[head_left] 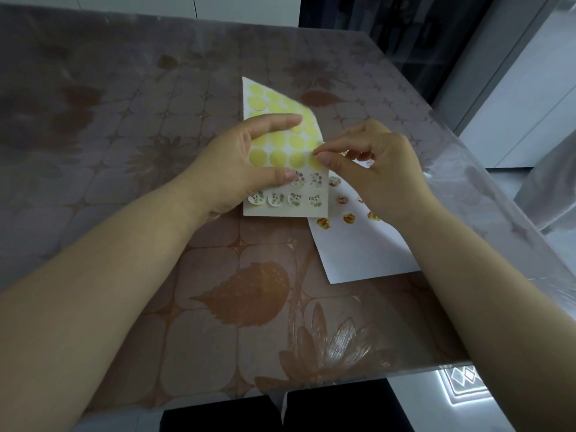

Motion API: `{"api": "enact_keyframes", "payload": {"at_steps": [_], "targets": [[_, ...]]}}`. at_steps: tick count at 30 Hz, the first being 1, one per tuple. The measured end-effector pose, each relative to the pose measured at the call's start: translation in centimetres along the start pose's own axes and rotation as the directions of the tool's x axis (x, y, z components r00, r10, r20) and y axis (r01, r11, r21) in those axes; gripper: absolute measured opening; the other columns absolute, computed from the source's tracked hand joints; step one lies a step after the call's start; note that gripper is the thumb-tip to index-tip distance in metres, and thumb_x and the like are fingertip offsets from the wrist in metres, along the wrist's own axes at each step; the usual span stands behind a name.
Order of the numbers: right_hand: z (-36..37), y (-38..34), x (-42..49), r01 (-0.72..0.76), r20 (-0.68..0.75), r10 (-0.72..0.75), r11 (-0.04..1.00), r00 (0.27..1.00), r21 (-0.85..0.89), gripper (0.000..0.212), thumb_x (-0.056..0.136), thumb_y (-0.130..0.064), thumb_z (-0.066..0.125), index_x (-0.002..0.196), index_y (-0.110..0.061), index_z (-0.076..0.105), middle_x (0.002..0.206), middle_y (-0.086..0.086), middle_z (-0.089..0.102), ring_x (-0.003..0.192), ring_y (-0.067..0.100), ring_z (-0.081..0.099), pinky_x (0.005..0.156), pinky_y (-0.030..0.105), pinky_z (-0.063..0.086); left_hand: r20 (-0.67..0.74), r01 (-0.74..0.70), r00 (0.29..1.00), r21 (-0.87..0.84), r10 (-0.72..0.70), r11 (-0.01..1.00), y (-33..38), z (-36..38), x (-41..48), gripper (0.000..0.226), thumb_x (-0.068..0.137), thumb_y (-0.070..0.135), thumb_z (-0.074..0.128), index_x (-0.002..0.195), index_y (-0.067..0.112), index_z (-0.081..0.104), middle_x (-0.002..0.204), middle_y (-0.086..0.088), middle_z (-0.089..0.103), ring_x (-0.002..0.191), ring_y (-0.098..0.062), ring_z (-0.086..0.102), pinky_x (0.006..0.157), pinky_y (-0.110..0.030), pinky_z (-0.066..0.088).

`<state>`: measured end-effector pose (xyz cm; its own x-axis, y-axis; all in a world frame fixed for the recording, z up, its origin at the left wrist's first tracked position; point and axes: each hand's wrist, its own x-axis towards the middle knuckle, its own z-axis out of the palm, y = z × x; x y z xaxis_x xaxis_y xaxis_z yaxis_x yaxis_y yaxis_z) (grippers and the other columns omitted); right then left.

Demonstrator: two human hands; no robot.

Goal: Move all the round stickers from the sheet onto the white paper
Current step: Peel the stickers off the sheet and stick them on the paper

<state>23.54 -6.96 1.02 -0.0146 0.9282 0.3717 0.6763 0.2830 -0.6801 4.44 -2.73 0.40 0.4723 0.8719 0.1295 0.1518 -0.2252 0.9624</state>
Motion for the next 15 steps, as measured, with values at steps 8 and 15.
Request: {"api": "enact_keyframes", "payload": {"at_steps": [8,15], "targets": [[-1.4,-0.7,0.0,-0.124,0.061,0.11,0.941,0.992,0.316,0.006,0.084,-0.018,0.066,0.085,-0.021,0.072,0.063,-0.011,0.068,0.058,0.001,0.057,0.059,0.014,0.047,0.007,0.024,1.0,-0.031,-0.024,0.999,0.2,-0.2,-0.1,0.049,0.075,0.002,0.073,0.114,0.03,0.063,0.118,0.006,0.066,0.107,-0.008,0.064,0.09,-0.028,0.054],[-6.5,0.0,-0.5,-0.277,0.173,0.253,0.951,0.952,0.137,0.021,0.072,-0.017,0.077,0.089,-0.028,0.072,0.079,-0.011,0.074,0.076,0.003,0.068,0.074,0.018,0.052,-0.119,-0.006,0.993,-0.066,-0.002,0.998,-0.3,-0.9,0.3,0.064,0.07,0.004,0.077,0.124,0.031,0.056,0.131,0.01,0.053,0.119,-0.007,0.055,0.099,-0.031,0.048]]}}
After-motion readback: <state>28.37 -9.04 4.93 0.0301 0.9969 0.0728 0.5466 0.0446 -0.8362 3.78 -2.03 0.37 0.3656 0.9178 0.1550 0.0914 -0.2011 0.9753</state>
